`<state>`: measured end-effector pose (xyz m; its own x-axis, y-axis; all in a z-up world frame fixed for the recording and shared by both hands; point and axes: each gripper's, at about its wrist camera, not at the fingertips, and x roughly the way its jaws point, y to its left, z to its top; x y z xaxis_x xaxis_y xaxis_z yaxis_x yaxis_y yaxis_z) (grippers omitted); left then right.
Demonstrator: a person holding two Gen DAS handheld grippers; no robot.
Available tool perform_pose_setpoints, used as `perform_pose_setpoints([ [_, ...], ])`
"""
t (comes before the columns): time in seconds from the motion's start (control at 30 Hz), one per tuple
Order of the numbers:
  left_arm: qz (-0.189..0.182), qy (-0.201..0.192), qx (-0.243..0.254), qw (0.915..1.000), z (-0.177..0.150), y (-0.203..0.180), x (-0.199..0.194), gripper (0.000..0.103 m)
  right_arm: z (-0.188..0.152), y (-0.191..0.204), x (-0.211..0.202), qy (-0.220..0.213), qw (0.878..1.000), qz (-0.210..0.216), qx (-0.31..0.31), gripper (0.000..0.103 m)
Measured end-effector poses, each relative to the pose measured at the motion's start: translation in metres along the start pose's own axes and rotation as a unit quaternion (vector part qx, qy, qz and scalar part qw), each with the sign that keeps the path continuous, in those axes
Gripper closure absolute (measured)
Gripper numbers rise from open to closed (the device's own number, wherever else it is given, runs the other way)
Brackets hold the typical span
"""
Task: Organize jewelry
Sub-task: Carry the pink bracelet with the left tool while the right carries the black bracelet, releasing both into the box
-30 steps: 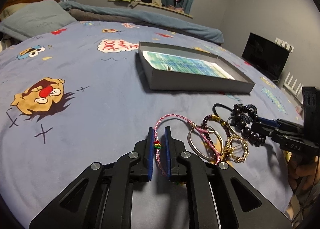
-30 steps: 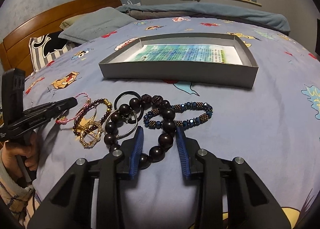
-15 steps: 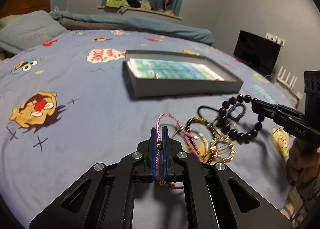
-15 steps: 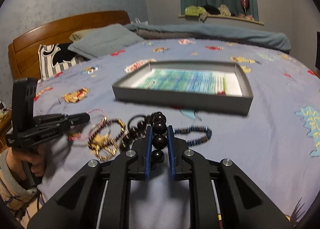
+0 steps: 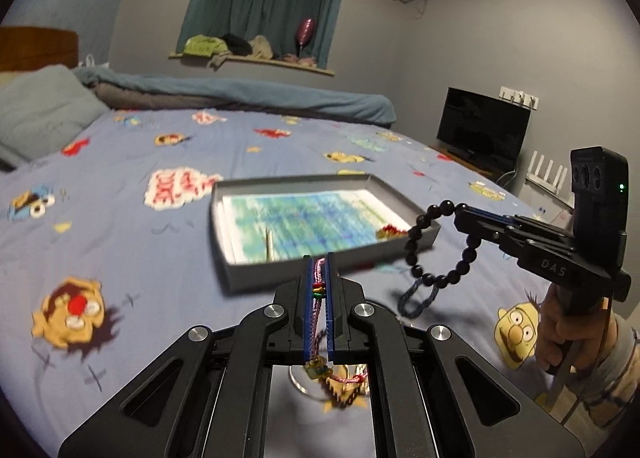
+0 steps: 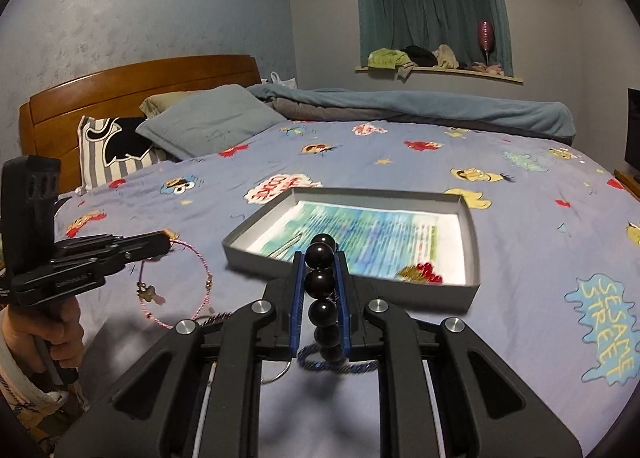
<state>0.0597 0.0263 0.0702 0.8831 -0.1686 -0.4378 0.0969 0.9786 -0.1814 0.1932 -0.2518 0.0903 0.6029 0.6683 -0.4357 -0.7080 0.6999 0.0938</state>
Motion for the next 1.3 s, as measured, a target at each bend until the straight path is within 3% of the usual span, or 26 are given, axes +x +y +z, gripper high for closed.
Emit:
perform_pose_setpoints([
  [0.53,0.009,-0.002,0.01,0.9999,0.041,-0.003,0.043,0.097,0.036,-0.014,0.024,-0.011,1.0,-0.007,-0.014,0.089],
  [1.3,0.032,0.031,0.034,0.9984,0.079,0.005,0.139,0.097,0.067,-0.045,0.117,0.021,1.0,-0.008,0.004,0.089],
])
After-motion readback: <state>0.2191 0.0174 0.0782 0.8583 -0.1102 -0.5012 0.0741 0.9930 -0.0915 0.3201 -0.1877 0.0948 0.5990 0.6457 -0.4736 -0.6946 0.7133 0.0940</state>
